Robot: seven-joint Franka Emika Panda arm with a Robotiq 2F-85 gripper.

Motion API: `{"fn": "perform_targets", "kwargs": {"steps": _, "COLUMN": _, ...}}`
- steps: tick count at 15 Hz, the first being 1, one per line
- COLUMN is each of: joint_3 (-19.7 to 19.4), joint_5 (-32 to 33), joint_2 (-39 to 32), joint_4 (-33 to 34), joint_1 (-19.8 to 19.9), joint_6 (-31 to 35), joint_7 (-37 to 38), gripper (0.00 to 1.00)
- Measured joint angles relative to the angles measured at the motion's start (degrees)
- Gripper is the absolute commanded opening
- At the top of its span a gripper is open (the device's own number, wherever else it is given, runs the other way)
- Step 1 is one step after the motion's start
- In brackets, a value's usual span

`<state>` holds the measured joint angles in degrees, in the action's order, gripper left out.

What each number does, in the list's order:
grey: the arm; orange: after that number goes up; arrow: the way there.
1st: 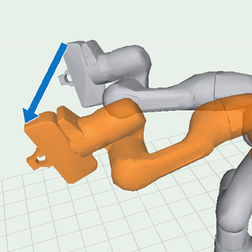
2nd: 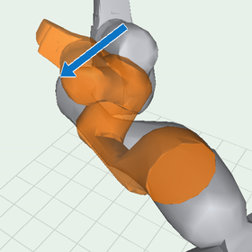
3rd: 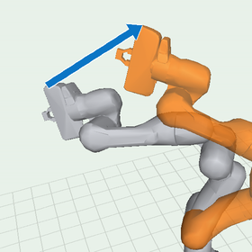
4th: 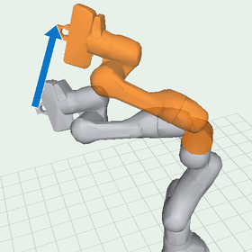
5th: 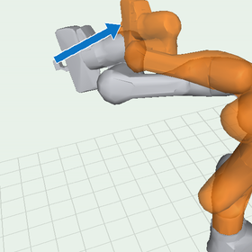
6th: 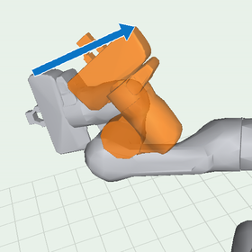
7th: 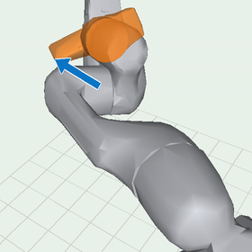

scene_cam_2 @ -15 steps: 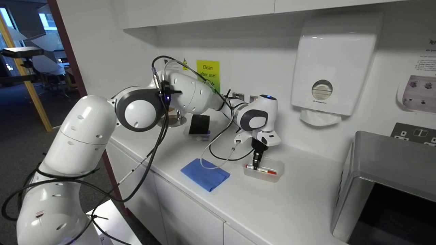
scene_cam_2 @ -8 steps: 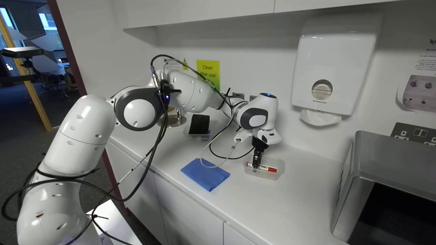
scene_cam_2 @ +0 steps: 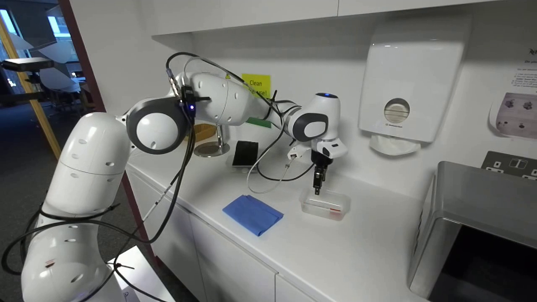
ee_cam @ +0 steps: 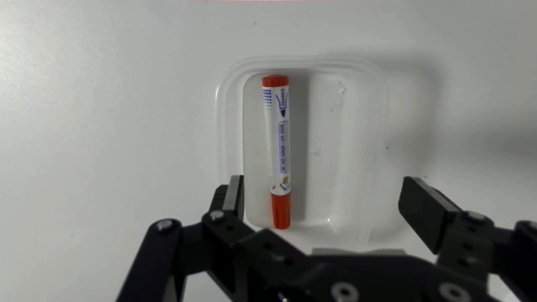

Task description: Put the orange marker inside the lunchbox on the right

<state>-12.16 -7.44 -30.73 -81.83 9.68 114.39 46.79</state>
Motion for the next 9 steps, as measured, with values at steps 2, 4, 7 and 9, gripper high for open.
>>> {"fn": "perform_targets", "kwargs": {"steps": 2, "joint_3": 0.1, "joint_5": 0.0, "joint_2": 1.3, "joint_4": 0.0, "joint_1": -0.1, "joint_6": 0.0, "joint_7": 0.0, "gripper": 1.00}}
{"fn": "perform_targets", "kwargs": {"steps": 4, "joint_3": 0.5, "joint_5": -0.4, "joint_2": 2.2, "joint_4": 0.0, "joint_1": -0.1, "joint_6": 0.0, "joint_7": -0.1, "gripper": 1.00}}
{"fn": "perform_targets", "kwargs": {"steps": 7, "joint_3": 3.0, "joint_5": -3.7, "joint_2": 3.7, "joint_4": -0.5, "joint_1": -0.1, "joint_6": 0.0, "joint_7": -4.9, "gripper": 1.00}}
{"fn": "perform_targets", "kwargs": {"steps": 9, "joint_3": 4.8, "joint_5": -4.5, "joint_2": 4.9, "joint_4": -1.4, "joint_1": -0.5, "joint_6": 0.0, "joint_7": -9.4, "gripper": 1.00}}
